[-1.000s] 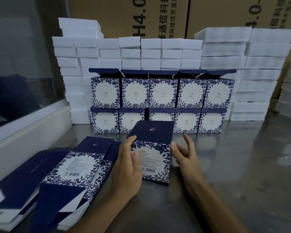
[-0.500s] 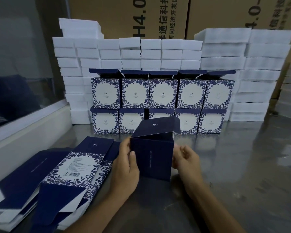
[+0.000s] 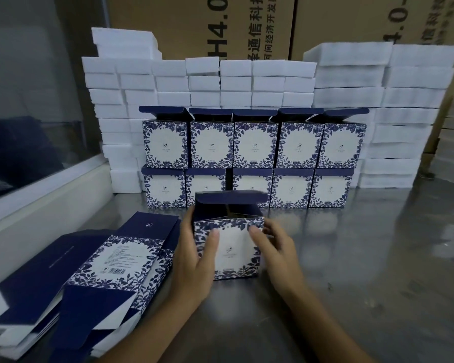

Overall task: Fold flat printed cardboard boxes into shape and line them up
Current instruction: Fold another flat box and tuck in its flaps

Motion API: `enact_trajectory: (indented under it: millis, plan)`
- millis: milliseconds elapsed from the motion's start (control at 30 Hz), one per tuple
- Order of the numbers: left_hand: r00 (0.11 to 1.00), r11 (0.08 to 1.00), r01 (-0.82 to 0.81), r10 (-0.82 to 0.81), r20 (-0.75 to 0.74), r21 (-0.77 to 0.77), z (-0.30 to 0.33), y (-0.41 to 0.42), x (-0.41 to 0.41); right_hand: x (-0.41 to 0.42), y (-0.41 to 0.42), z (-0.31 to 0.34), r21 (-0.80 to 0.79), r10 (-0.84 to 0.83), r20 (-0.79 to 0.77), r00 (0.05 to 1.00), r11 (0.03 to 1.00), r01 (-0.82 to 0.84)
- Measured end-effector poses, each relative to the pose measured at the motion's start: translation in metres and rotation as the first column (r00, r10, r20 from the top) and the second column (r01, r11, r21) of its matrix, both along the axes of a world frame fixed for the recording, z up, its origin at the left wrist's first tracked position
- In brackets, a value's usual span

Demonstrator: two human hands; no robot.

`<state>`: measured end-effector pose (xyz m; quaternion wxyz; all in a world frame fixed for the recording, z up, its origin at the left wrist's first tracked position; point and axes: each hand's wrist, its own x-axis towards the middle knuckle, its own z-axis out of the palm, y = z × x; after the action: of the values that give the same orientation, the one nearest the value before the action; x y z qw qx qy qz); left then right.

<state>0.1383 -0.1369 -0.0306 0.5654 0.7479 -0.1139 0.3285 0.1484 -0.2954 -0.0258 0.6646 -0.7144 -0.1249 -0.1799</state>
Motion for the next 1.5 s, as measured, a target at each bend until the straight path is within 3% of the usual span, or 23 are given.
enact_trajectory:
  millis: [100,233,333,500,667,833,1067,1333,1500]
  plan:
    - [0.999,0.999,-0.043,0.043,0.03,-0.003,0.002,0.001,-0.001,0.003,-0.002,0.011,0.147,-0.061,-0.048,0.997,0.987,0.068]
    - [0.994,0.993,-0.011,-0.002,0.107,0.12,-0.004,-0.003,-0.001,-0.001,-0.002,0.019,0.218,-0.152,-0.044,0.987,0.963,0.158]
    - [0.987,0.982,0.002,-0.033,0.158,0.19,-0.008,-0.005,0.001,-0.009,0.0,0.03,0.1,-0.145,0.058,0.988,0.985,0.139]
    - [0.983,0.985,0.031,-0.061,0.175,0.17,-0.01,-0.002,0.002,-0.014,0.001,0.033,-0.043,-0.17,0.16,0.972,0.983,0.179]
    - [0.974,0.959,-0.084,0.021,0.226,0.271,-0.007,-0.003,0.002,-0.016,0.002,0.029,-0.161,-0.235,0.276,0.932,0.944,0.286]
    - [0.973,0.963,-0.047,-0.016,0.23,0.264,-0.005,-0.002,-0.001,-0.019,0.008,0.029,-0.352,-0.26,0.545,0.797,0.792,0.499]
    - [0.957,0.964,-0.112,0.039,0.287,0.241,0.0,-0.002,0.0,-0.025,0.025,0.024,-0.445,-0.273,0.691,0.669,0.568,0.692]
    - [0.938,0.944,-0.211,0.122,0.324,0.254,0.008,-0.008,-0.001,-0.024,0.032,0.027,-0.42,-0.313,0.628,0.712,0.634,0.649]
    - [0.938,0.94,-0.225,0.138,0.317,0.256,0.009,-0.009,-0.002,-0.011,0.013,0.015,-0.322,-0.312,0.582,0.751,0.759,0.566]
